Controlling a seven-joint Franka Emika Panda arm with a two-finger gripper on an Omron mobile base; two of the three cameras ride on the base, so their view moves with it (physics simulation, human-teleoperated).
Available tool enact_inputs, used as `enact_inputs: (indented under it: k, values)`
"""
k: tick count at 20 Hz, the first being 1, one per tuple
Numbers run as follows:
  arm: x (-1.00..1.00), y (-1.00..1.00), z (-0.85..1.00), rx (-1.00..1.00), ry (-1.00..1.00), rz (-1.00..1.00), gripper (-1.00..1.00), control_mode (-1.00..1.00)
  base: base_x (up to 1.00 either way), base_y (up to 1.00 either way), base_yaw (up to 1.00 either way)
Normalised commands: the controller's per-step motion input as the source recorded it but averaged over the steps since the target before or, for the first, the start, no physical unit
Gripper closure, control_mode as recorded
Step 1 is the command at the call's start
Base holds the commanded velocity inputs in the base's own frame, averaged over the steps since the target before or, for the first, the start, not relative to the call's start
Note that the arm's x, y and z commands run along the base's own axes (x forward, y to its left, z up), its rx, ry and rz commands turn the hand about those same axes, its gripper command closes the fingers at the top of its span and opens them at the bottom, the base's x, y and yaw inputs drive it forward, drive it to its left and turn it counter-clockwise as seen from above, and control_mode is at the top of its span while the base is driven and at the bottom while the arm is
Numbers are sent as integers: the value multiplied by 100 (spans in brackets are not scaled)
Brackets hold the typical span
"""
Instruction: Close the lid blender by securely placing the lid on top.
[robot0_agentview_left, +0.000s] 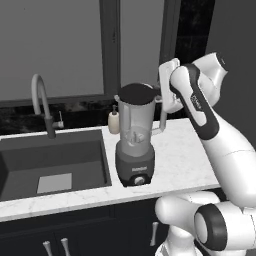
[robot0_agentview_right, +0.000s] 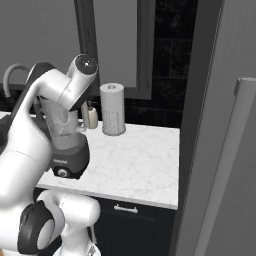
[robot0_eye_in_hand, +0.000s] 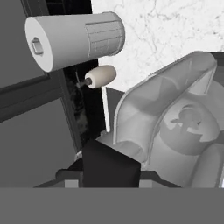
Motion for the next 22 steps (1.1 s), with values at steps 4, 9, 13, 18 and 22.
enact_inputs:
  k: [4, 9, 13, 18, 22]
  values:
    - [-5, 0, -26, -11, 0, 7, -100, -100, 0, 0, 0]
    - [-11, 0, -8, -9, 1, 0, -100, -100, 0, 0, 0]
    - [-7, -3, 0, 0, 0, -3, -100, -100, 0, 0, 0]
    - [-22, -24, 22, 0, -3, -1, -100, -100, 0, 0, 0]
    - [-96, 11, 5, -8, -12, 0, -100, -100, 0, 0, 0]
